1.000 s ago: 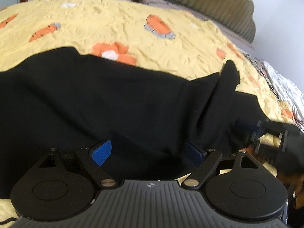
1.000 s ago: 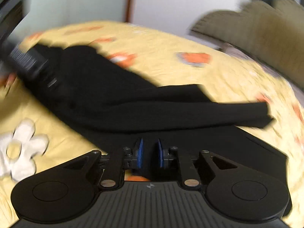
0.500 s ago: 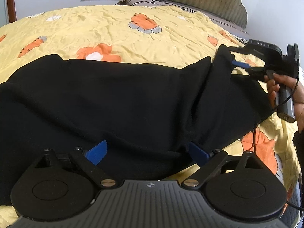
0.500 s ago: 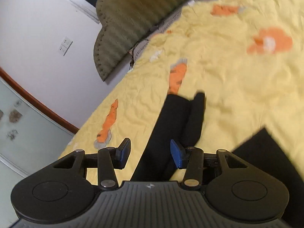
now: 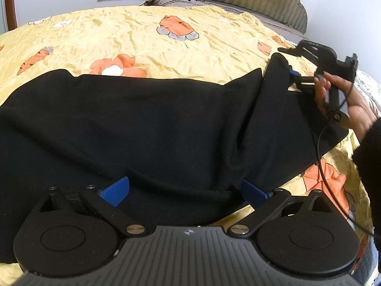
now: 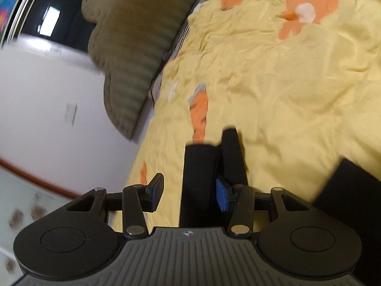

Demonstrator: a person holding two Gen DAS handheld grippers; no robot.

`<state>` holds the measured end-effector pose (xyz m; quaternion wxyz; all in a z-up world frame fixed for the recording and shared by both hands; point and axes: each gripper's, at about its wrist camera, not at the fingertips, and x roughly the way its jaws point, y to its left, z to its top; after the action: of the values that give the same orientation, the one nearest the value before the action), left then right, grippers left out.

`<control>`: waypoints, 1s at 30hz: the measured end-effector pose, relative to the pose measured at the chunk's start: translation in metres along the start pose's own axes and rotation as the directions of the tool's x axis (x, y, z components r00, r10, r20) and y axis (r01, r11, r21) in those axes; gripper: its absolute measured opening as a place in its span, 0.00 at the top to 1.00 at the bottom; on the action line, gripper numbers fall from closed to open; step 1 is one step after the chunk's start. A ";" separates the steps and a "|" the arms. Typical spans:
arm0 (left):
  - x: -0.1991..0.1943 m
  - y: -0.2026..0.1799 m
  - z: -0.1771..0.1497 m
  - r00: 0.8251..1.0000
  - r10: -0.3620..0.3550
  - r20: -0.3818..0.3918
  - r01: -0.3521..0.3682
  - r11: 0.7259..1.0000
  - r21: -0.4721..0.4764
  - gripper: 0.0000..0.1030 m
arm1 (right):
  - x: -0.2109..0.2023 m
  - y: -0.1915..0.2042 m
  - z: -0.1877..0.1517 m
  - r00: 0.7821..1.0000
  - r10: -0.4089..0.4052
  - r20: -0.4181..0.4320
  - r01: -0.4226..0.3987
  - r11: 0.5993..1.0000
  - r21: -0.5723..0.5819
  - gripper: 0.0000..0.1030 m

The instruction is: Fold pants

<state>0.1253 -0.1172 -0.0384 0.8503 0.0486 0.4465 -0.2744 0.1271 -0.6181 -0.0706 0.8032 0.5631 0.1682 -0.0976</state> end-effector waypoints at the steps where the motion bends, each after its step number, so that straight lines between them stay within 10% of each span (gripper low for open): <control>1: 0.000 0.000 0.000 1.000 0.000 -0.001 0.000 1.000 0.001 0.03 | 0.004 0.002 0.002 1.000 -0.011 0.006 0.011 1.000 -0.017 0.62; 3: 0.000 0.001 0.001 1.000 -0.004 -0.002 0.004 1.000 -0.005 0.03 | 0.007 0.010 0.002 0.999 -0.048 0.012 0.049 0.996 -0.076 0.92; 8: -0.001 0.010 0.008 0.999 -0.042 0.009 0.043 0.995 -0.085 0.02 | -0.004 0.047 0.001 1.000 -0.021 0.017 0.024 0.983 -0.183 0.95; 13: -0.003 0.020 0.015 0.994 -0.109 0.009 0.109 0.980 -0.167 0.03 | -0.069 0.102 0.004 0.973 0.196 0.121 -0.150 0.937 -0.314 0.95; 20: -0.004 0.025 0.016 0.989 -0.149 0.001 0.147 0.973 -0.177 0.03 | -0.165 0.019 -0.001 0.954 -0.142 0.264 0.194 0.963 -0.184 0.95; 30: -0.007 0.030 0.020 0.988 -0.155 -0.008 0.151 0.968 -0.201 0.04 | -0.213 -0.030 -0.034 0.935 -0.236 0.264 0.259 0.964 -0.057 0.94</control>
<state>0.1520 -0.0958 -0.0257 0.8217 -0.0682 0.4844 -0.2924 -0.0858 -0.6030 -0.0261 0.8242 0.4830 0.1374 -0.2619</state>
